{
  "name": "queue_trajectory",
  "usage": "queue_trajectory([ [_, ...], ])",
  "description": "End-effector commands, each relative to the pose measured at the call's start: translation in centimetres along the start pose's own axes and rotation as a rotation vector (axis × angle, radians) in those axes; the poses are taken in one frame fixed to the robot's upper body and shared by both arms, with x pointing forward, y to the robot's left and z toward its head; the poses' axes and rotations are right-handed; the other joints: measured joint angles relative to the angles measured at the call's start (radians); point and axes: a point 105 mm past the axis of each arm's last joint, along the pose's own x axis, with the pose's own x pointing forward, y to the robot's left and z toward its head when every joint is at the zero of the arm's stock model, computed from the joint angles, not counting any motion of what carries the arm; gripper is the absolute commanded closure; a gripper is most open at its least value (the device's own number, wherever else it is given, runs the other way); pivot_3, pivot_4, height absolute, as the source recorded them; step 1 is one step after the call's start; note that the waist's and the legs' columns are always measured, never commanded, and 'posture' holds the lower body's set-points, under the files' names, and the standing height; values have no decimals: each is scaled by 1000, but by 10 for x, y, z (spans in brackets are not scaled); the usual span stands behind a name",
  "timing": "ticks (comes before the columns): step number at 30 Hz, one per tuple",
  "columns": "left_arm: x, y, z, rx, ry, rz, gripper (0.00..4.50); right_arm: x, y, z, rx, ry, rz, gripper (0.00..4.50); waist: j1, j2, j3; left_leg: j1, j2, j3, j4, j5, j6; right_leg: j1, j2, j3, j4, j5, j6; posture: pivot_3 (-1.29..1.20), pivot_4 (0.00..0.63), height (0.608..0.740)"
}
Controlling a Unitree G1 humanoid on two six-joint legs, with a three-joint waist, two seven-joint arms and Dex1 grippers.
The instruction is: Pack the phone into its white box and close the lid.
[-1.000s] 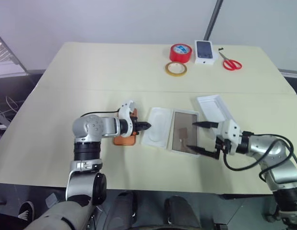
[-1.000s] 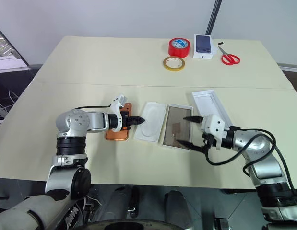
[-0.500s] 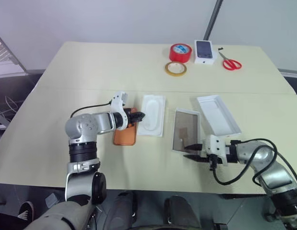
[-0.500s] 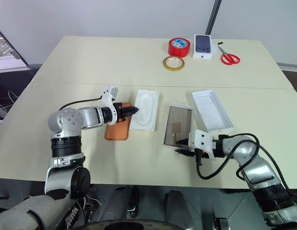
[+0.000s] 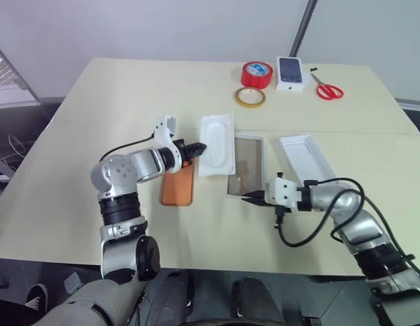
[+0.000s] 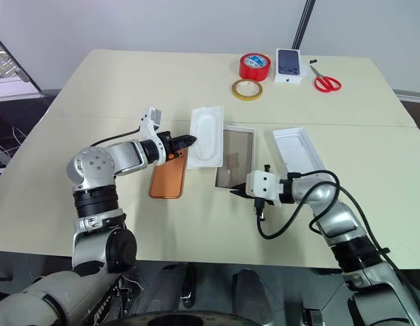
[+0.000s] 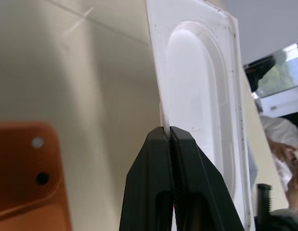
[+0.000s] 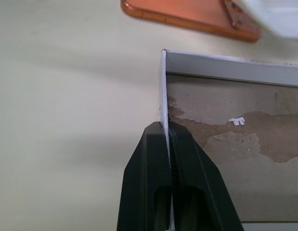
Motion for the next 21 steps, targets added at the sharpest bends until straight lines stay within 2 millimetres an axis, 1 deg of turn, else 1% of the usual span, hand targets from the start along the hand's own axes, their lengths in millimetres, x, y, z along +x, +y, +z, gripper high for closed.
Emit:
queue_trajectory([
  [1, -2, -12, 9, 35, -31, -27, 4500, 4, -7, 6, -11, -29, -16, 4435, 0, -1, 0, 0, 0, 0, 0, 0, 0, 0, 0, 0, 0, 0, 0, 0, 150, 728],
  [2, -1, -12, 8, 32, -26, -30, 4500, 5, -8, 6, 2, -37, -17, 4435, 0, -1, 0, 0, 0, 0, 0, 0, 0, 0, 0, 0, 0, 0, 0, 0, 150, 728],
  [3, 0, -13, 6, 38, -20, -32, 4500, 6, -9, 8, 40, -54, -10, 4190, -1, -1, 0, 0, 0, 0, 0, 0, 0, 0, 0, 0, 0, 0, 0, 0, 150, 728],
  [5, 2, -15, 2, 40, -12, -34, 4500, 6, -9, 12, 42, -72, -5, 3582, -1, -1, 0, 0, 0, 0, 0, 0, -1, 0, 1, 0, 0, 0, 0, 0, 150, 728],
  [8, 4, -14, -6, 61, 7, -23, 4500, 0, -11, 17, 35, -90, -35, 2135, -1, -1, 0, 0, 0, 0, 0, 0, -1, 0, 2, 0, 0, 0, 0, 0, 150, 728],
  [9, 5, -14, -10, 65, 15, -23, 4500, -7, -12, 20, 37, -103, -52, 1624, 0, -1, 0, 0, 0, 0, 0, 0, -1, 0, 2, 0, 0, 0, 0, 0, 150, 728],
  [13, 8, -14, -17, 69, 26, -30, 4500, -34, -16, 24, 102, -124, -111, 1624, 1, -1, 1, 0, 0, 0, 0, 0, -1, 0, 0, 0, 0, 0, 0, 0, 150, 728],
  [15, 10, -14, -20, 81, 32, -27, 4500, -49, -14, 17, 129, -89, -130, 1624, 1, -1, 1, 0, 0, 0, 0, 0, 0, 0, -1, 0, 0, 0, 0, 0, 150, 728],
  [16, 14, -16, -22, 73, 34, -32, 4500, -60, -12, 9, 139, -47, -144, 1624, 2, -1, 1, 0, 0, 0, 0, 0, 0, 0, -1, 0, 0, 0, 0, 0, 150, 728],
  [19, 25, -23, -30, 62, 60, -60, 4500, -95, -20, -15, 155, 63, -230, 1624, 2, -1, 0, 0, 0, -1, 0, -2, 2, 1, -1, 0, -1, 0, 0, 0, 150, 728],
  [21, 30, -25, -32, 65, 67, -63, 4500, -105, -27, -19, 152, 80, -275, 1624, 0, -1, 1, 0, 0, -1, 0, -2, 3, 1, -2, 1, -1, 0, 0, 0, 150, 728],
])
